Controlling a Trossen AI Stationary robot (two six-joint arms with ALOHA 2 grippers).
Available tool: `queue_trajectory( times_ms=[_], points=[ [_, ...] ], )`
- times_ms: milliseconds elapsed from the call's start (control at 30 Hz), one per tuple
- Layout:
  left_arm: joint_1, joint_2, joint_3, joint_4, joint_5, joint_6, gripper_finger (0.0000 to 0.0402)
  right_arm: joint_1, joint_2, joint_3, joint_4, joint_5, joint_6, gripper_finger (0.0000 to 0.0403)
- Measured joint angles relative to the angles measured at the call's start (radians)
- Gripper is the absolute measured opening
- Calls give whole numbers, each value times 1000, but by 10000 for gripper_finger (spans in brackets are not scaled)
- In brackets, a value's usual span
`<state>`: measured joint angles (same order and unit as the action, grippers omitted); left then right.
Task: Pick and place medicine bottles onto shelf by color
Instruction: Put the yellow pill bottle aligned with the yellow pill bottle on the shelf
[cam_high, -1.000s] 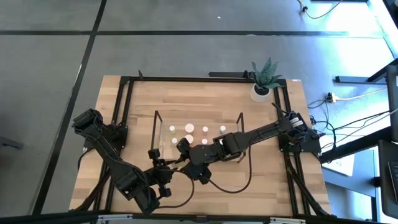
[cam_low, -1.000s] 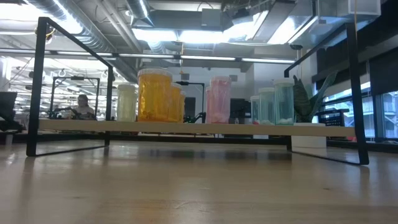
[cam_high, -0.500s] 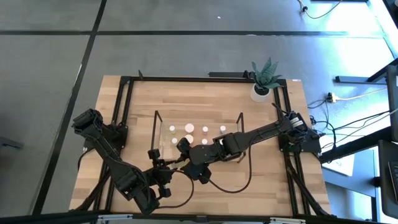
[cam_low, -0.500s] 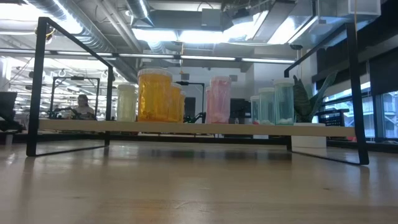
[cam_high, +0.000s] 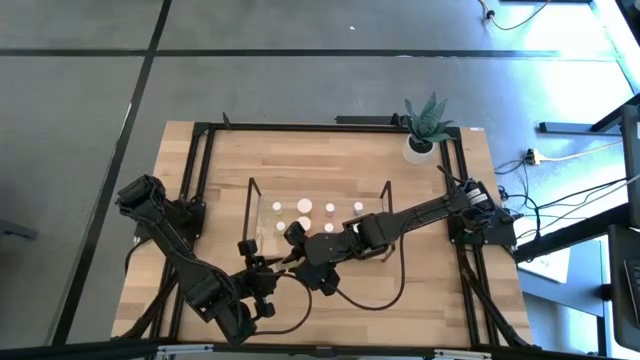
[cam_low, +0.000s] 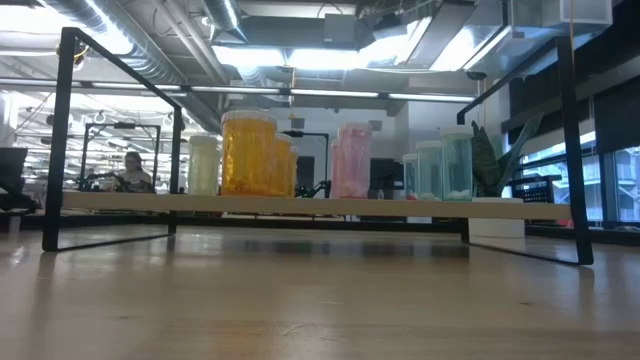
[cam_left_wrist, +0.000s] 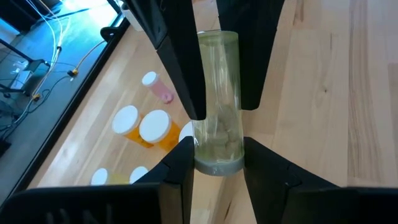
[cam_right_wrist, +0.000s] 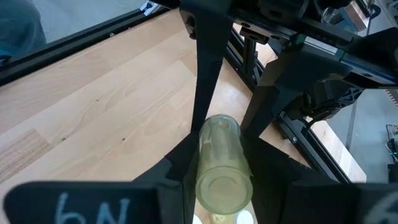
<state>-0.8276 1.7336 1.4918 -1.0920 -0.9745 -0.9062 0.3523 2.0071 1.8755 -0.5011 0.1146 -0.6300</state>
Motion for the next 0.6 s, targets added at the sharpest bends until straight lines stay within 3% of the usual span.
queue_trajectory(
  times_ms=[600],
  points=[
    [44, -2, 2, 10, 88, 1, 109, -1, 0, -2, -12, -2, 1, 110]
  ],
)
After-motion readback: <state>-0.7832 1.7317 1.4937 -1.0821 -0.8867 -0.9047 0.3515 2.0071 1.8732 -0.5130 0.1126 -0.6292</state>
